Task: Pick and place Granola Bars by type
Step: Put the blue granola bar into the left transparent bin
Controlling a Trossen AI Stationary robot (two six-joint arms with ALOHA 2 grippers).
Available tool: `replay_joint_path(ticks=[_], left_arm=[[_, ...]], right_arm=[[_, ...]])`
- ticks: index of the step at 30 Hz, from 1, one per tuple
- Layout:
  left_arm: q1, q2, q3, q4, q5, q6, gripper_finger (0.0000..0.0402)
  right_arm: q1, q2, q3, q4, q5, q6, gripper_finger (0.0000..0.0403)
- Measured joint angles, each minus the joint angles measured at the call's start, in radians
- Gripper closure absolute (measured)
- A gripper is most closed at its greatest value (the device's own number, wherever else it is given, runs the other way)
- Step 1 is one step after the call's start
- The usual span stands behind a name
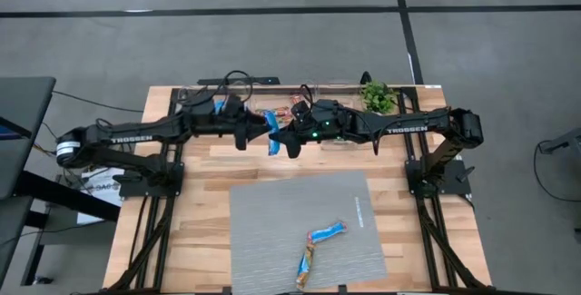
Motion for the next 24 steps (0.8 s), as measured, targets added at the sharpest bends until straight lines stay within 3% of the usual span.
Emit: replay_joint_path(ticks=[10,24], left_arm=[[0.000,0.030,0.020,0.011,-0.009,0.002,0.0192],[0.000,0.030,0.020,0.011,-0.012,0.010,0.0316]], right_arm=[[0.000,0.000,0.000,0.000,0.001,-0.018,0.0346],[-0.001,0.000,0.000,-0.001,0.004,-0.030,0.0346]])
